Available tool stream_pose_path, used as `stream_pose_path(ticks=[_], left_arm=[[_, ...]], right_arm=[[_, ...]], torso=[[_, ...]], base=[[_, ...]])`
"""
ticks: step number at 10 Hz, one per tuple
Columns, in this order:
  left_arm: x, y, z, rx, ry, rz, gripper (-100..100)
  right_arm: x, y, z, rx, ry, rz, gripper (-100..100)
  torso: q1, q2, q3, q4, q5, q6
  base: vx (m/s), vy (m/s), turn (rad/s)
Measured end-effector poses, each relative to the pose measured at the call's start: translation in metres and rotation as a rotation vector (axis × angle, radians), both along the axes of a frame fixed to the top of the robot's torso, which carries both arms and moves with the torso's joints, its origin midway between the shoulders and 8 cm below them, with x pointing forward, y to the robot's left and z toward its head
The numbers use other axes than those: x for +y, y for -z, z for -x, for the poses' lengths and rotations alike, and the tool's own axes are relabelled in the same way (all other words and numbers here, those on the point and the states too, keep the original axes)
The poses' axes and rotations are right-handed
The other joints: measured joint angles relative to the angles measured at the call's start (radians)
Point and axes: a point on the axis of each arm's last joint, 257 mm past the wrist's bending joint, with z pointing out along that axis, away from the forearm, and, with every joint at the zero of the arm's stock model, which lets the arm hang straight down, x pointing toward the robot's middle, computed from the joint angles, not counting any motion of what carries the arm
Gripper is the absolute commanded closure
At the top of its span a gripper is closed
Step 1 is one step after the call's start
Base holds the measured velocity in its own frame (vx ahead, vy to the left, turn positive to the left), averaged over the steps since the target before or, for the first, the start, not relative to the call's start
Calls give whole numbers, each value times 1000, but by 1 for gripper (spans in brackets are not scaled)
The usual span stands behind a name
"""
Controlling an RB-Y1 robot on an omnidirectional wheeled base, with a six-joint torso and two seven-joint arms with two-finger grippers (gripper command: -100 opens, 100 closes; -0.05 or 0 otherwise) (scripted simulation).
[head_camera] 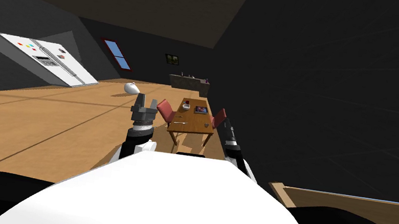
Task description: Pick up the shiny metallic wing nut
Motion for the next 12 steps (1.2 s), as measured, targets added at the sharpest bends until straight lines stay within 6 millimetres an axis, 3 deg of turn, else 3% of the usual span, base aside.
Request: stream_pose_path(ticks=[2,5,7,12], left_arm=[[0,0,0,0,0,0,0],[0,0,0,0,0,0,0],[0,0,0,0,0,0,0],[0,0,0,0,0,0,0]], right_arm=[[6,50,-1,112,-17,72,-100],[13,101,5,229,-33,167,-100],[16,149,23,342,-57,252,-100],[4,242,57,551,-102,447,-100]], torso=[[0,0,0,0,0,0],[1,-1,-1,0,0,0],[0,0,0,0,0,0],[1,-3,-1,0,0,0]], base=[[-83,-24,186],[-67,-11,174],[-87,-11,229],[-49,5,199]])
